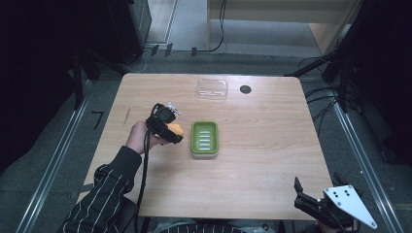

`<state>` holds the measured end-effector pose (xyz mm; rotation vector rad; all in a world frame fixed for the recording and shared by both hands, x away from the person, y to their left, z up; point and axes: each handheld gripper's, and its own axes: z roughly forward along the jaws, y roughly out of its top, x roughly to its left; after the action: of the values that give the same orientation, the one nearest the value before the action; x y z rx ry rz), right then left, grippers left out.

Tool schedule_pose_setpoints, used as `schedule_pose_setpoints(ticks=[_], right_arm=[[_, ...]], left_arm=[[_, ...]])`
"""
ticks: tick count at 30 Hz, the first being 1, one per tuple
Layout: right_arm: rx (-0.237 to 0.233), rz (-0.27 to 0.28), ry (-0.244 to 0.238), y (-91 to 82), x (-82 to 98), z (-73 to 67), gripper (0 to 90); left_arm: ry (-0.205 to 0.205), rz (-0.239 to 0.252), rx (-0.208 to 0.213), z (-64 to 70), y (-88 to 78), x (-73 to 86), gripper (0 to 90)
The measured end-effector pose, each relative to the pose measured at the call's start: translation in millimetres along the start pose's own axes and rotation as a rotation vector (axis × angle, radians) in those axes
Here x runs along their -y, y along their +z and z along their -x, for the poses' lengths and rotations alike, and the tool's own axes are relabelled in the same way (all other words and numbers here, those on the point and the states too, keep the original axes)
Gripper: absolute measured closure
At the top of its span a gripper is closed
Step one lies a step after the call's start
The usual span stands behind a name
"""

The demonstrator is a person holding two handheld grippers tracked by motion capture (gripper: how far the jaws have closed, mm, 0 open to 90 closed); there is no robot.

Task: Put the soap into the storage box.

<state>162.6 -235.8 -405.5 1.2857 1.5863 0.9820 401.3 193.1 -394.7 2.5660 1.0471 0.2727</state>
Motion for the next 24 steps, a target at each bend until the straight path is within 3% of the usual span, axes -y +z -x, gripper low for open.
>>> schedule_pose_setpoints(ticks=[24], right_arm=[[-0.002,0.000,0.000,0.9,-0.2,0.1,0.0]], left_arm=[[0.069,0.030,0.023,20.6,9.9,-33.9,26.2]])
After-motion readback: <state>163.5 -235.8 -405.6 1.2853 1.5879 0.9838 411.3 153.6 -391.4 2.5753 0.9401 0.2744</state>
